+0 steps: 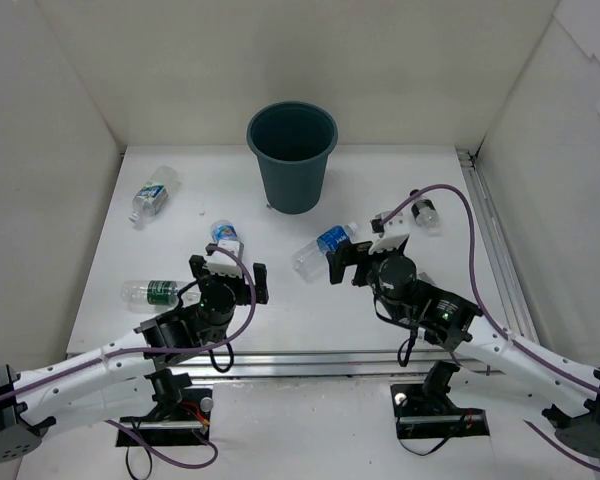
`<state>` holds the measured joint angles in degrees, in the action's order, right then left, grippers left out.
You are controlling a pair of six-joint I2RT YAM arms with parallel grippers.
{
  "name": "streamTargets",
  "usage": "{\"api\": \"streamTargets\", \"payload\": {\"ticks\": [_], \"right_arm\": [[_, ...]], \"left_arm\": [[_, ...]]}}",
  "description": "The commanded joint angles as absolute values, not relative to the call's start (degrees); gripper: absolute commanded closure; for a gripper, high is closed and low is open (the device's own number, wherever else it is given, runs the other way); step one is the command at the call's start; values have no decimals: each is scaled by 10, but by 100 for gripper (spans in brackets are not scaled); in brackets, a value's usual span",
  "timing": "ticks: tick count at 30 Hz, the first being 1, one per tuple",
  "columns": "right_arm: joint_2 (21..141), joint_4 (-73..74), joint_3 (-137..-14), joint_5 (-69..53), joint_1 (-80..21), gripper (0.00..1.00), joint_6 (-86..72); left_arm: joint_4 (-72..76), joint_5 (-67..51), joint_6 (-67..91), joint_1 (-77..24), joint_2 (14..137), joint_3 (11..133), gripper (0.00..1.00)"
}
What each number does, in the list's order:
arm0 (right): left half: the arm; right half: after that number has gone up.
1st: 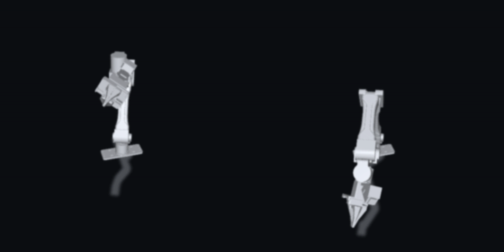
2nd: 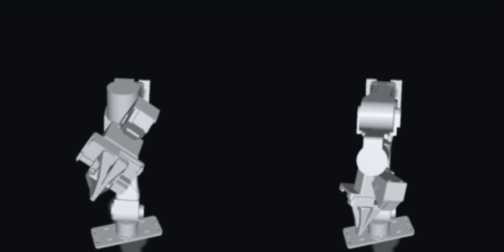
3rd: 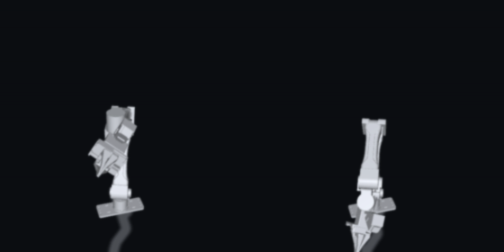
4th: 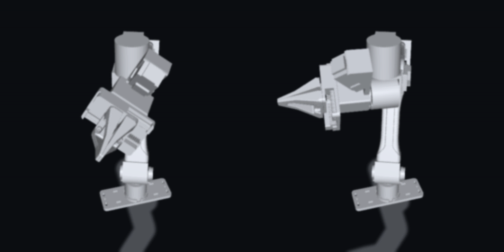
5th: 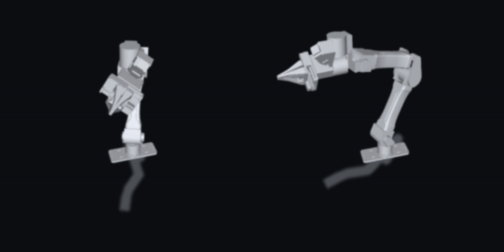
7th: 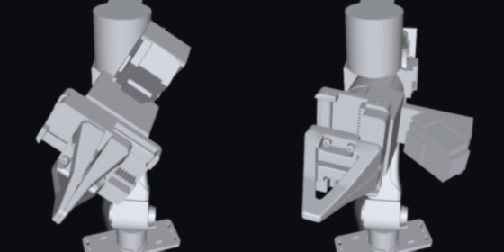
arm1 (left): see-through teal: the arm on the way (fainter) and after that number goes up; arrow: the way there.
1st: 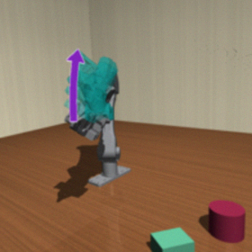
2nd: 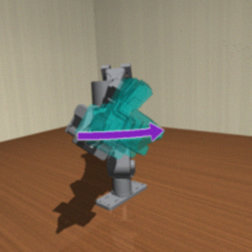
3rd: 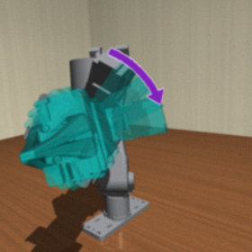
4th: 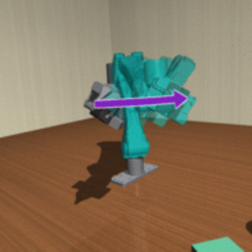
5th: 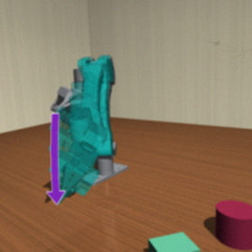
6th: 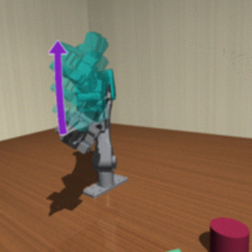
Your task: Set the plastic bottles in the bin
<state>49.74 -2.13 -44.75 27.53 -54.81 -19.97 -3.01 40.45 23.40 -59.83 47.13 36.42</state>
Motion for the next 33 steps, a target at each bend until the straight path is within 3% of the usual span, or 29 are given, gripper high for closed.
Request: {"api": "streamTargets", "payload": {"ticks": [1, 11, 13, 17, 24, 28, 33], "right_arm": [[498, -47, -461, 306, -548, 2, -214], [519, 25, -495, 513, -545, 2, -297], [520, 51, -506, 530, -502, 2, -343], [563, 78, -548, 474, -401, 2, -353], [741, 64, -710, 281, -208, 2, -187], [865, 34, -776, 215, -139, 2, -115], [937, -24, -789, 115, -56, 2, -47]], "left_arm": [[-6, 426, 239, -595, 476, 398, 0], [-20, 435, 237, -595, 472, 406, 0], [-19, 433, 242, -595, 459, 400, 0], [-10, 415, 241, -595, 445, 391, 0], [-4, 400, 242, -595, 472, 394, 0], [-11, 402, 245, -595, 497, 408, 0], [-17, 397, 246, -590, 490, 409, 0]]}}
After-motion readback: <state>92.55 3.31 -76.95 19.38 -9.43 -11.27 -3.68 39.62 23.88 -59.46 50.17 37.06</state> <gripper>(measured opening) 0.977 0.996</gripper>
